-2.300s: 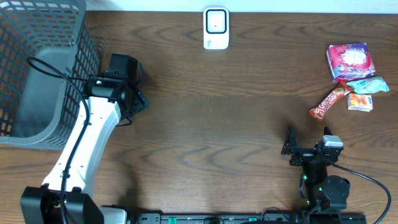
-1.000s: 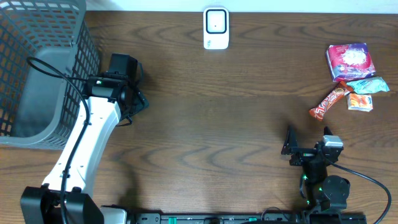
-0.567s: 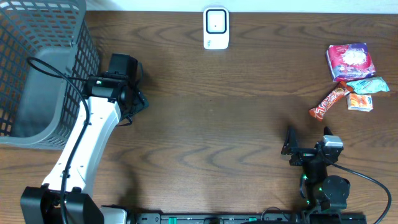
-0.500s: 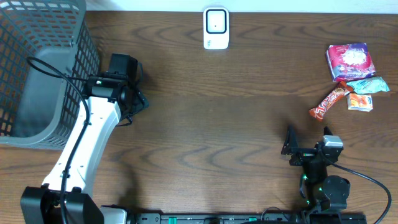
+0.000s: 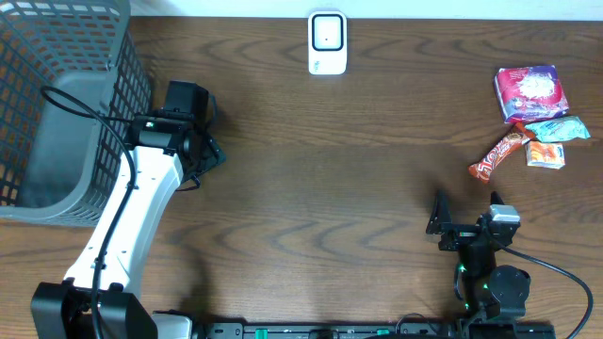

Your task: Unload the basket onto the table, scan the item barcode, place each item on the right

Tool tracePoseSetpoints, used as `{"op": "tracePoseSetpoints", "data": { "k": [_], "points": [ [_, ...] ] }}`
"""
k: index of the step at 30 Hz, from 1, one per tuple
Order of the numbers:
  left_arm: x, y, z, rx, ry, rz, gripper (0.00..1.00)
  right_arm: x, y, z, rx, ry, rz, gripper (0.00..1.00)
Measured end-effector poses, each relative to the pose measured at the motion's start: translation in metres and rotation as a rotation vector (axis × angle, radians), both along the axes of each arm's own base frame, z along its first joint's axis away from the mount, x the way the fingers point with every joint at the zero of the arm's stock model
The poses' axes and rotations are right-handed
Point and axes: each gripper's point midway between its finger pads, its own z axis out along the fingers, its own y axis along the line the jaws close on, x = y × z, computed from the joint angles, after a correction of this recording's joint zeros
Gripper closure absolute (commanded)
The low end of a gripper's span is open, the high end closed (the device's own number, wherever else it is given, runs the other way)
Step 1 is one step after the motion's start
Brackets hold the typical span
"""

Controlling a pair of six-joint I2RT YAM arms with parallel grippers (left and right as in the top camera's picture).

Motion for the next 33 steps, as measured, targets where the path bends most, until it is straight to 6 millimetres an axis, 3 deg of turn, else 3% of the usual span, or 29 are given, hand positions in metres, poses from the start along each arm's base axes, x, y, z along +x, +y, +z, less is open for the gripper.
{"op": "tracePoseSetpoints", "data": {
  "k": [14, 19, 25, 33],
  "points": [
    [0.000, 0.000, 0.001, 0.001, -0.001, -0.008, 0.02, 0.000, 0.000, 0.000, 0.000, 0.000, 0.000, 0.01],
    [-0.002, -0.002, 0.018, -0.022, -0.068, -0.011, 0.02, 0.000, 0.000, 0.000, 0.000, 0.000, 0.000, 0.01],
    [-0.024, -0.002, 0.047, -0.043, -0.229, -0.056, 0.02, 0.000, 0.000, 0.000, 0.000, 0.000, 0.000, 0.01],
    [-0.051, -0.006, 0.042, -0.032, -0.482, -0.237, 0.02, 0.000, 0.000, 0.000, 0.000, -0.002, 0.000, 0.01]
  ]
}}
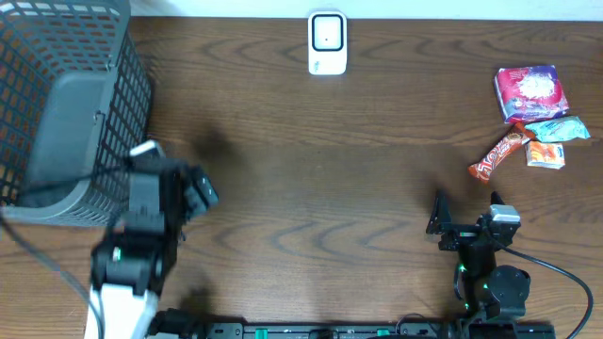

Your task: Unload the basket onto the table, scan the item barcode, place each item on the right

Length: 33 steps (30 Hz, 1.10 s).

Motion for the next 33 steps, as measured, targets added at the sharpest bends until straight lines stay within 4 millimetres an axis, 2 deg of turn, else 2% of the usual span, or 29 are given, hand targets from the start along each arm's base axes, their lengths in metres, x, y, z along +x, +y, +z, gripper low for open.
{"op": "tracePoseSetpoints", "data": {
  "k": [4, 8, 12, 15, 17, 23, 29, 33],
  "points": [
    [-0.007, -0.014, 0.015, -0.007, -0.207, -0.133, 0.02, 0.000, 0.000, 0.000, 0.000, 0.001, 0.000, 0.01],
    [-0.021, -0.033, 0.049, 0.013, -0.421, -0.299, 0.02, 0.000, 0.000, 0.000, 0.000, 0.000, 0.000, 0.01],
    [-0.037, -0.042, 0.073, 0.040, -0.551, -0.391, 0.02, 0.000, 0.000, 0.000, 0.000, 0.000, 0.000, 0.01],
    [-0.041, -0.046, 0.088, 0.056, -0.624, -0.422, 0.02, 0.000, 0.000, 0.000, 0.000, 0.000, 0.000, 0.01],
    [-0.038, -0.048, 0.092, 0.062, -0.663, -0.432, 0.02, 0.000, 0.000, 0.000, 0.000, 0.000, 0.000, 0.01],
    [-0.026, -0.052, 0.089, 0.080, -0.758, -0.447, 0.02, 0.000, 0.000, 0.000, 0.000, 0.001, 0.000, 0.01],
    [-0.024, -0.054, 0.095, 0.091, -0.892, -0.450, 0.02, 0.000, 0.000, 0.000, 0.000, 0.001, 0.000, 0.01],
    [-0.023, -0.050, 0.091, 0.104, -0.944, -0.435, 0.02, 0.000, 0.000, 0.000, 0.000, 0.001, 0.000, 0.01]
  ]
}}
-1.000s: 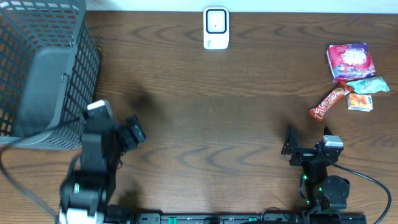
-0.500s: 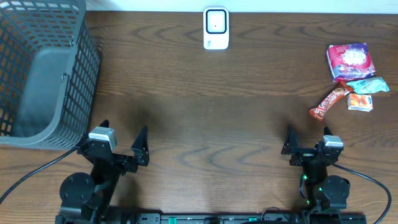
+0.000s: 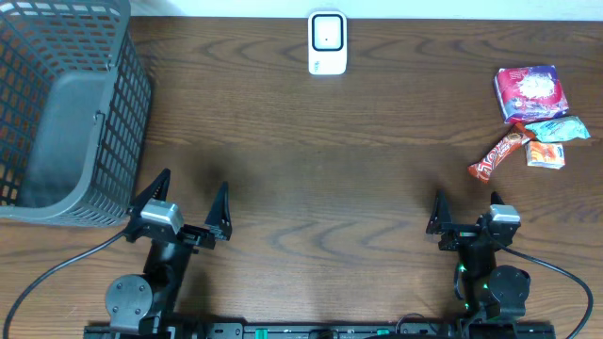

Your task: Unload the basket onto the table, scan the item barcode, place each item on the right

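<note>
The white barcode scanner (image 3: 327,42) stands at the far middle edge of the table. The items lie at the far right: a pink and purple packet (image 3: 531,91), a teal packet (image 3: 557,129), a red bar (image 3: 497,155) and a small orange packet (image 3: 545,156). My left gripper (image 3: 188,198) sits near the front edge at the left, open and holding nothing. My right gripper (image 3: 466,212) sits near the front edge at the right, open and holding nothing, a short way in front of the red bar.
A grey wire basket (image 3: 113,122) fills the far left corner, its front rim just beyond my left gripper. The brown wooden table (image 3: 320,160) runs between the scanner and both arms.
My left arm has drawn back from beside the basket's front corner to the front edge, its fingers now spread wide. The right arm and the items have not moved.
My left arm first reached far out, its gripper beside the basket's right wall. Then it was farther back near the basket's front corner, blurred. Now it rests at the front edge, open. The right arm, scanner and snacks stayed in place throughout.
</note>
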Tool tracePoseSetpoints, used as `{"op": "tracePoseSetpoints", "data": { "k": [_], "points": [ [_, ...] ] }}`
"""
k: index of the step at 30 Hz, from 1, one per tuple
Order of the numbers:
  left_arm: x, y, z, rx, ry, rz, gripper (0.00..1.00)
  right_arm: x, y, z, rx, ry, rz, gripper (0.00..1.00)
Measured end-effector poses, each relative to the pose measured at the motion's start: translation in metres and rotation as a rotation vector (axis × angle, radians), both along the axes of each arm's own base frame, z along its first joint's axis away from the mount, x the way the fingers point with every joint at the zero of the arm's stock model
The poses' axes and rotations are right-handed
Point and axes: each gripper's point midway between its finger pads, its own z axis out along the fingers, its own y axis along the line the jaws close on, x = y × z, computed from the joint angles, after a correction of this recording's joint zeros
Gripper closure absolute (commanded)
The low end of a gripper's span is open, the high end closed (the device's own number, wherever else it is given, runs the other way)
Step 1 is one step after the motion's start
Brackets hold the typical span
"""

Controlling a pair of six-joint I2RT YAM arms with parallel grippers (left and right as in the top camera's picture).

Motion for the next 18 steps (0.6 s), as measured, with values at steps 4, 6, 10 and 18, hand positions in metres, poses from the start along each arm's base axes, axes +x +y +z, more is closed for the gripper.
{"op": "tracePoseSetpoints", "data": {
  "k": [4, 6, 10, 18],
  "points": [
    [0.000, 0.006, -0.012, 0.001, -0.033, 0.015, 0.02, 0.000, 0.000, 0.000, 0.000, 0.000, 0.000, 0.01],
    [-0.001, 0.007, -0.017, 0.003, -0.046, 0.016, 0.02, 0.000, 0.000, 0.000, 0.000, 0.000, 0.000, 0.01],
    [-0.002, 0.007, -0.022, 0.005, -0.065, 0.009, 0.02, 0.000, 0.000, 0.000, 0.000, 0.000, 0.000, 0.01],
    [-0.001, 0.004, -0.025, 0.020, -0.125, -0.002, 0.02, 0.000, 0.000, 0.000, 0.000, 0.000, 0.000, 0.01]
  ]
}}
